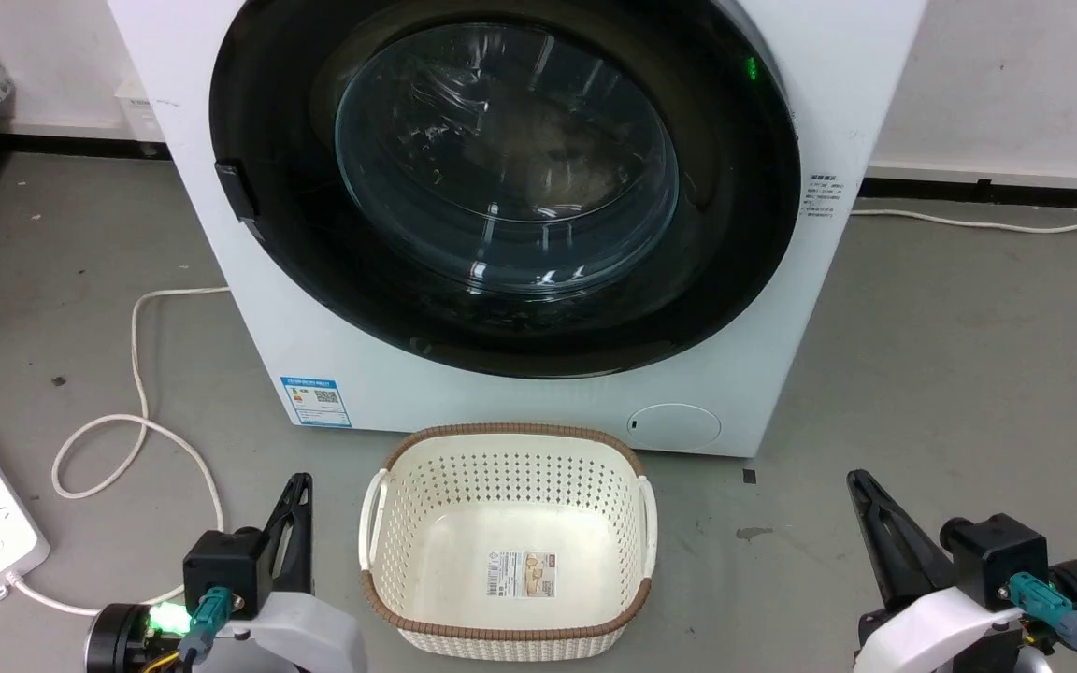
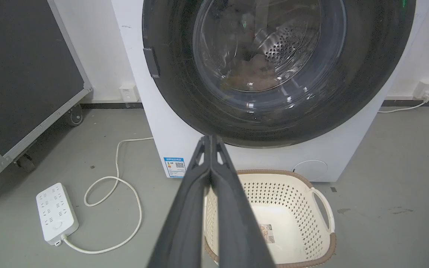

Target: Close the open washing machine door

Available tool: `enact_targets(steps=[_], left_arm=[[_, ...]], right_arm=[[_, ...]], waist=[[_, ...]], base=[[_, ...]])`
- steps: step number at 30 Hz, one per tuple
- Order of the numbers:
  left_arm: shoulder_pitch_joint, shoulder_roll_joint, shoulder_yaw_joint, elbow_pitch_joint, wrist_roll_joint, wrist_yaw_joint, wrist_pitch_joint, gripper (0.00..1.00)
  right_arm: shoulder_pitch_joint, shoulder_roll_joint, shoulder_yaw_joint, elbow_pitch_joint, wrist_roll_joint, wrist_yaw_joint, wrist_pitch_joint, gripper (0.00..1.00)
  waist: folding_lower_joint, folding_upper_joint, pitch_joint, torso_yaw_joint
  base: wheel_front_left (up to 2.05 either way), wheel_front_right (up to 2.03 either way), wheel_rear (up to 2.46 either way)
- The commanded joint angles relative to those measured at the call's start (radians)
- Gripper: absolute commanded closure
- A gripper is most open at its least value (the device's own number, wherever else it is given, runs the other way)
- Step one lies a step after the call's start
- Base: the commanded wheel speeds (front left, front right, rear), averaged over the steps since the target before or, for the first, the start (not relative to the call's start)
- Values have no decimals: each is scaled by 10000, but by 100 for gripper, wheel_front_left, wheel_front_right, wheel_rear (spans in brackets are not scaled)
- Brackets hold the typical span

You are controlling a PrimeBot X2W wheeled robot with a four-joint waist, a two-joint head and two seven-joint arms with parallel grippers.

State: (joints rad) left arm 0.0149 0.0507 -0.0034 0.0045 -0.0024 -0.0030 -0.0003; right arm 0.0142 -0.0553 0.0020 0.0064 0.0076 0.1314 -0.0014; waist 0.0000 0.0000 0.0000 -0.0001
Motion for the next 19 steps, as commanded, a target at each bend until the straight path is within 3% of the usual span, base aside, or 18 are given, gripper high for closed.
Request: enact_targets(steps=[1,19], left_arm=[[-149,-5,34,-45,24,30,3,100],[-149,-5,34,-45,24,30,3,100]], right_arm=[[-142,51,-20,-64,-76,-7,14,100],[-142,51,-20,-64,-76,-7,14,100]], waist=[[0,0,0,1],[0,0,0,1]], base=[[0,0,0],[0,0,0]])
